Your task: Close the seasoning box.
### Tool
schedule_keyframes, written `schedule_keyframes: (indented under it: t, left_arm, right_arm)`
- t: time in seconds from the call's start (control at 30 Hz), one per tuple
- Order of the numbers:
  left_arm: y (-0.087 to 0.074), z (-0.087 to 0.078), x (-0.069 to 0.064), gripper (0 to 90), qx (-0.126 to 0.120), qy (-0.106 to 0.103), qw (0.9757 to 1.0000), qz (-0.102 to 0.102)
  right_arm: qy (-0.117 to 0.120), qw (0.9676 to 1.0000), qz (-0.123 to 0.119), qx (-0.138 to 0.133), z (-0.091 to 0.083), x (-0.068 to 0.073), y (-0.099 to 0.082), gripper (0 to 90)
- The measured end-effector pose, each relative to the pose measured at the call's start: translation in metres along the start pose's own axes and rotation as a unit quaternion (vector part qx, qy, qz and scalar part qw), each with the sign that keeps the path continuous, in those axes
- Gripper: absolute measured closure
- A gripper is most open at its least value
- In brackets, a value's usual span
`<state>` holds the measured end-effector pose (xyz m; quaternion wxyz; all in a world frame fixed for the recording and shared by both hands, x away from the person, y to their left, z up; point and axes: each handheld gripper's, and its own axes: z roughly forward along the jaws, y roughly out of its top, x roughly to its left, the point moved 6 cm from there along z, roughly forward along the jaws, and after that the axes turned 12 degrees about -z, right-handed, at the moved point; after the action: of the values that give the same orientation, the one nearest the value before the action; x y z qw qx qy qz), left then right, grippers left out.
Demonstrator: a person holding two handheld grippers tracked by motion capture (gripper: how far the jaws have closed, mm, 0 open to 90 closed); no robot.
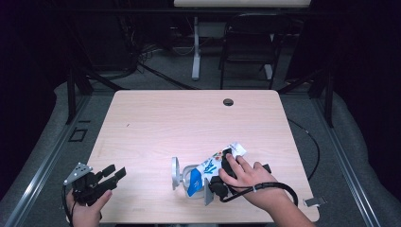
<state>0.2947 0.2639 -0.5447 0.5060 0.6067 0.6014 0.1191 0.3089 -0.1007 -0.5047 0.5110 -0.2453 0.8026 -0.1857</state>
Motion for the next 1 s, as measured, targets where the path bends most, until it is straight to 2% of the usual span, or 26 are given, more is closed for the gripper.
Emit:
schedule_keyframes:
  t: [0.2, 0.23, 1.0]
  left_arm:
    - [0.0002, -0.0002, 0.0000, 48.1, 0.000, 0.000, 1.0000, 0.001]
    - [0.0001, -0.0001, 0.0000, 48.1, 0.000, 0.000, 1.0000, 0.000]
    - [0.0003, -0.0004, -0.0001, 48.1, 0.001, 0.000, 1.0000, 0.001]
  right_arm:
    - [0.001, 1.0000, -0.003, 0.003, -0.0008, -0.0003, 0.0001, 55.2]
    - [0.000, 1.0000, 0.003, -0.004, 0.0002, 0.0004, 0.0006, 55.3]
    - [-0.005, 0.9999, -0.010, 0.006, -0.0022, -0.0023, 0.0004, 58.4]
